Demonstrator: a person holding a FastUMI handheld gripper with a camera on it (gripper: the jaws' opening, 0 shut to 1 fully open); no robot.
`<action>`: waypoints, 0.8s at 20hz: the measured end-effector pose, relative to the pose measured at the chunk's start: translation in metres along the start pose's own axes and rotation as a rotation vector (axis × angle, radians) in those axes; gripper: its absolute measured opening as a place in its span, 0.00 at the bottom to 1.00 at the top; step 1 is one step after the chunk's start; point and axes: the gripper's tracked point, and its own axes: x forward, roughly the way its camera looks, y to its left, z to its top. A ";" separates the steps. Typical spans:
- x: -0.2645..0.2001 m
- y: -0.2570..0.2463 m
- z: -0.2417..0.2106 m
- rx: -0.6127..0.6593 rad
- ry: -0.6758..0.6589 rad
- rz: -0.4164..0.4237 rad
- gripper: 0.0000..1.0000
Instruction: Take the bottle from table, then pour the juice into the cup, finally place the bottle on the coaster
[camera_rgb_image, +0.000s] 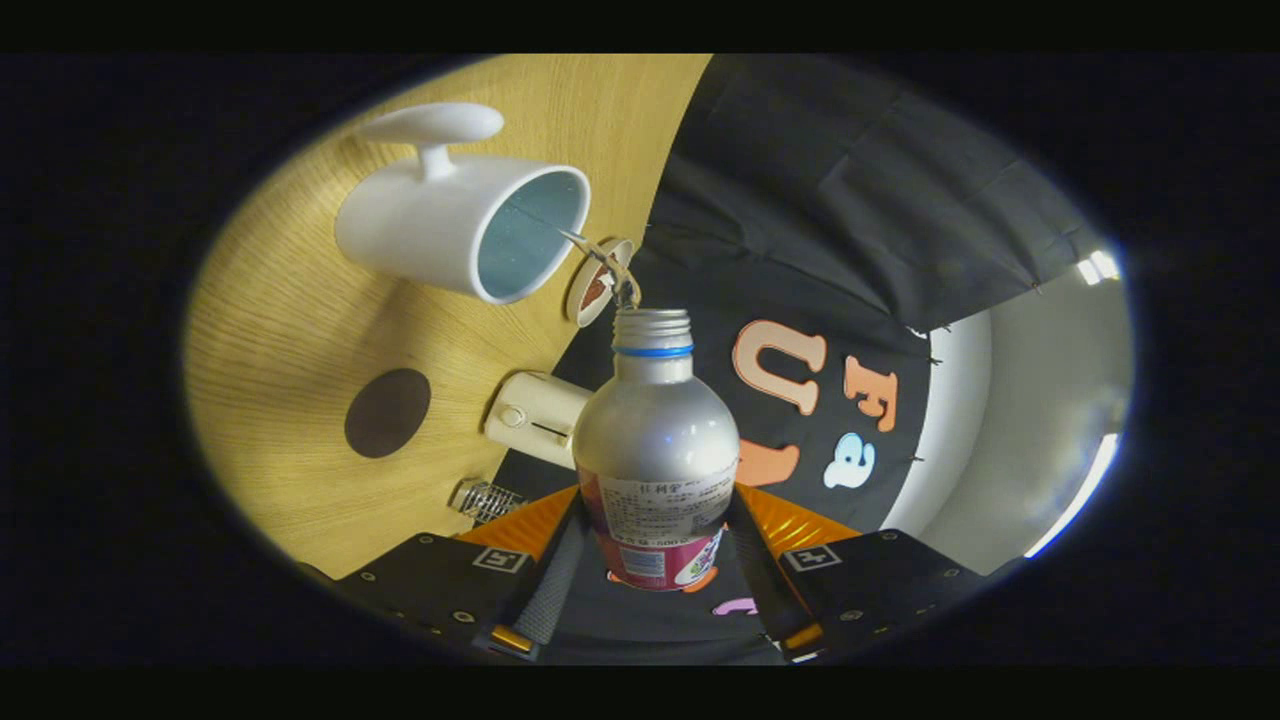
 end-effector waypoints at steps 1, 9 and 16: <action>0.000 -0.001 -0.001 -0.003 0.000 -0.003 0.77; 0.002 -0.006 -0.001 -0.040 -0.012 -0.024 0.77; 0.001 -0.008 0.001 -0.054 -0.017 -0.048 0.77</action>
